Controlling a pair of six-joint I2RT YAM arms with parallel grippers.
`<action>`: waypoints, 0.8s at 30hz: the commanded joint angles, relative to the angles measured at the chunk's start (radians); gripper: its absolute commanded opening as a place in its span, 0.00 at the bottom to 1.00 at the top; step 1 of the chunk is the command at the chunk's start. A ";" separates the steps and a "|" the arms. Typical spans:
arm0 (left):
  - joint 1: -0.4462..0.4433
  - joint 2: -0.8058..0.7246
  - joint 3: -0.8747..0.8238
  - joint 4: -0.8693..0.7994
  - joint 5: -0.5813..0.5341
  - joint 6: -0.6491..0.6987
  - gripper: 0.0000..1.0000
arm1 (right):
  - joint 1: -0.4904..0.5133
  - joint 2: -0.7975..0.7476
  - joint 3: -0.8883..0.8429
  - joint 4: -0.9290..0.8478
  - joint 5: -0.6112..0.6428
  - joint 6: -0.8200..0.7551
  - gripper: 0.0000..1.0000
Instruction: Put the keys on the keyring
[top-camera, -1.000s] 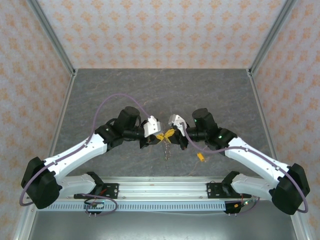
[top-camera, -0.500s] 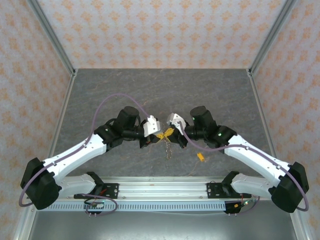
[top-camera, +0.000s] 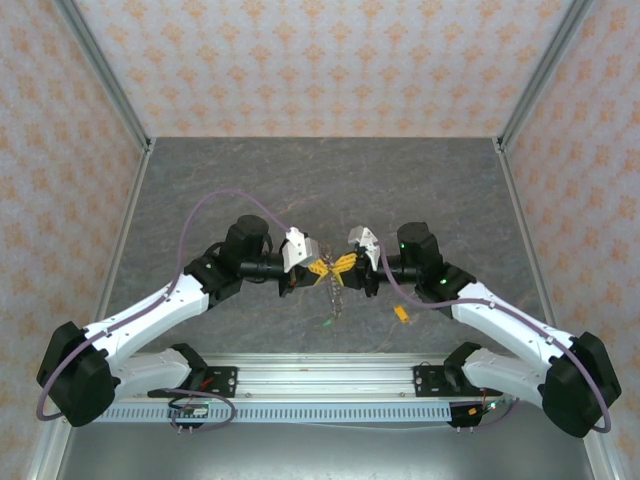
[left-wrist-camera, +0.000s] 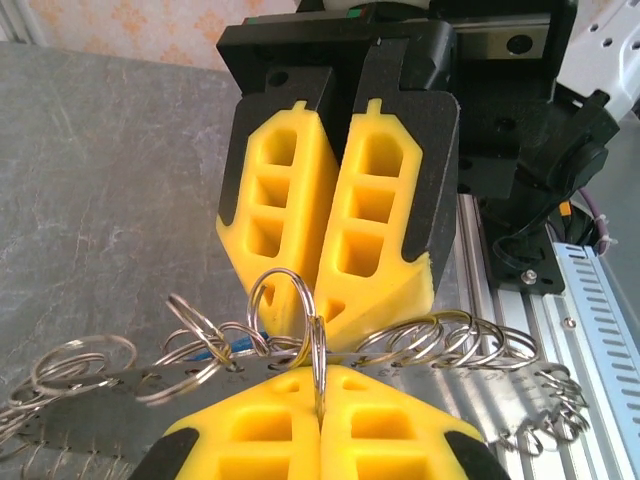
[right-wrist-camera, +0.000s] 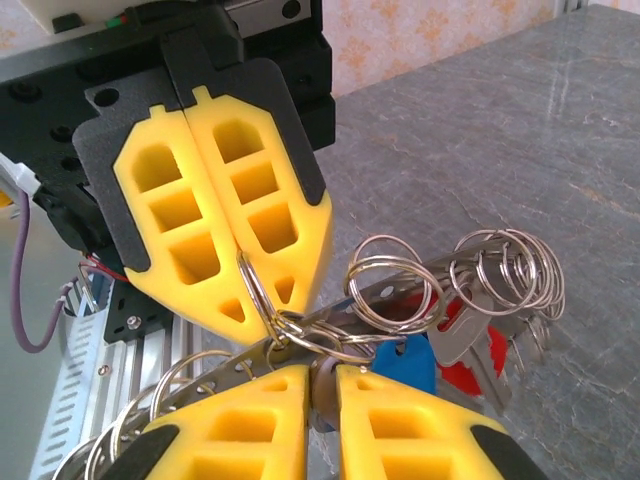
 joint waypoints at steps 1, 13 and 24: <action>0.003 -0.031 0.001 0.105 0.055 -0.018 0.00 | -0.006 -0.002 -0.002 0.047 -0.019 0.020 0.12; 0.003 -0.042 0.034 -0.037 -0.043 0.062 0.00 | -0.005 -0.109 0.001 -0.048 0.166 -0.086 0.17; 0.001 -0.032 0.077 -0.138 -0.022 0.123 0.00 | 0.019 -0.101 0.078 -0.123 0.085 -0.217 0.34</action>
